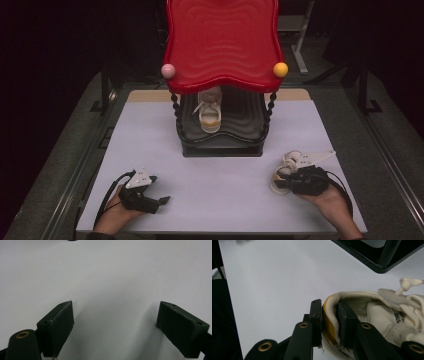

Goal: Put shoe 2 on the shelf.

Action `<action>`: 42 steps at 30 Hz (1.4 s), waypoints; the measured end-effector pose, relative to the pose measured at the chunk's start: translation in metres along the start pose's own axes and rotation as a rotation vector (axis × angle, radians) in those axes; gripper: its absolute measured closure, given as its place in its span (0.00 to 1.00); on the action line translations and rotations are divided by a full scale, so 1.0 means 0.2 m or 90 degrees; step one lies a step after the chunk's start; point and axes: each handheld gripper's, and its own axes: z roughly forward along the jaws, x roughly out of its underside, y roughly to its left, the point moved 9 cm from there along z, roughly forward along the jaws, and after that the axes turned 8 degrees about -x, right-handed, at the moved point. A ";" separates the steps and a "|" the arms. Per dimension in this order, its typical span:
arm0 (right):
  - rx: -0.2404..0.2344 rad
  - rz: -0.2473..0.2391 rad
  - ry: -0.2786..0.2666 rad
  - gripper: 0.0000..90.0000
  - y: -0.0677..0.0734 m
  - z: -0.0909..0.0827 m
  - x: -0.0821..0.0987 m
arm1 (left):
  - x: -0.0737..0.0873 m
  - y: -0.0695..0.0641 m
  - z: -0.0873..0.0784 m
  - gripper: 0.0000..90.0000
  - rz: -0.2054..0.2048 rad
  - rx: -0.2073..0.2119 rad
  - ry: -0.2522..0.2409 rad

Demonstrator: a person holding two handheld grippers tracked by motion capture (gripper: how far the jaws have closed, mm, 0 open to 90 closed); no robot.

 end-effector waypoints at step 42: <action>-0.149 -0.170 0.001 0.84 0.54 0.22 -0.52 | 0.00 0.00 0.00 0.15 0.003 -0.001 0.002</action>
